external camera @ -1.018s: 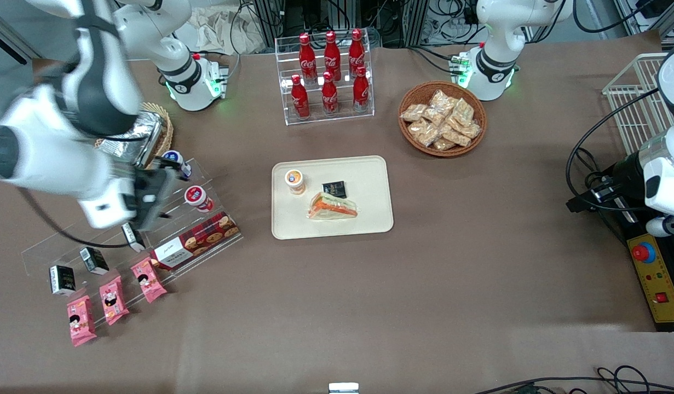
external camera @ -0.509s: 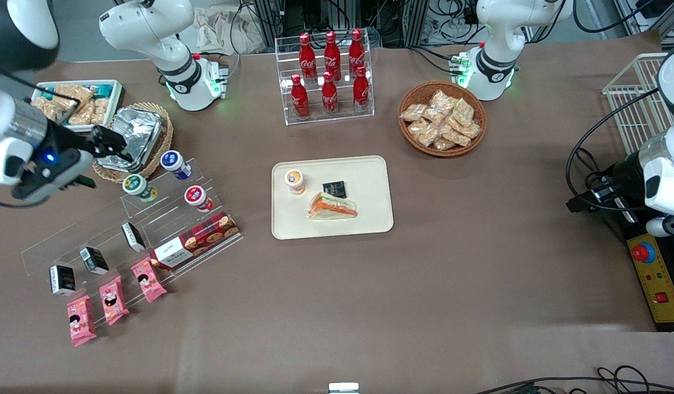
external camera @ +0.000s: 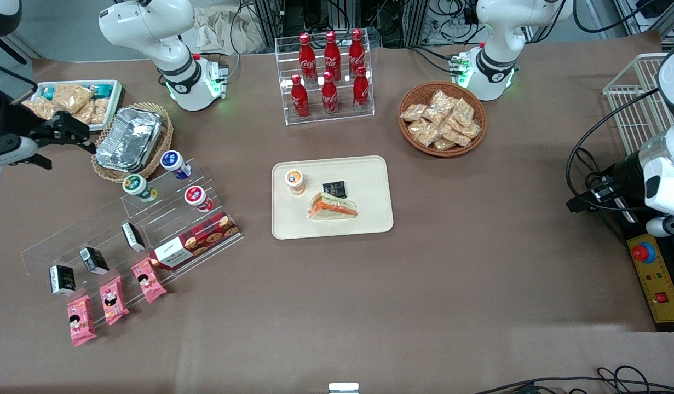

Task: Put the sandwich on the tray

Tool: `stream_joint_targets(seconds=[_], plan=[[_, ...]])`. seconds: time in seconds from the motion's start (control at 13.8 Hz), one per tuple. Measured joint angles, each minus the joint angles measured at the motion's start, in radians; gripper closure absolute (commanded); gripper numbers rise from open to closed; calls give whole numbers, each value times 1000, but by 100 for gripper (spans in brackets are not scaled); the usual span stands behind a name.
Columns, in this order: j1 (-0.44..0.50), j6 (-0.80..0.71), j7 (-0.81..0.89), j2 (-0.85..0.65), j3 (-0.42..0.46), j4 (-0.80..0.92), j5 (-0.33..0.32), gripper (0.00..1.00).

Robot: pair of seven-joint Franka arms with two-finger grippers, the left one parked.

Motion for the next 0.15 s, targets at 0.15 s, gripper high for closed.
stream_joint_targets(seconds=[0.15], plan=[[-34,1,34,19,0,-3,-1,0]])
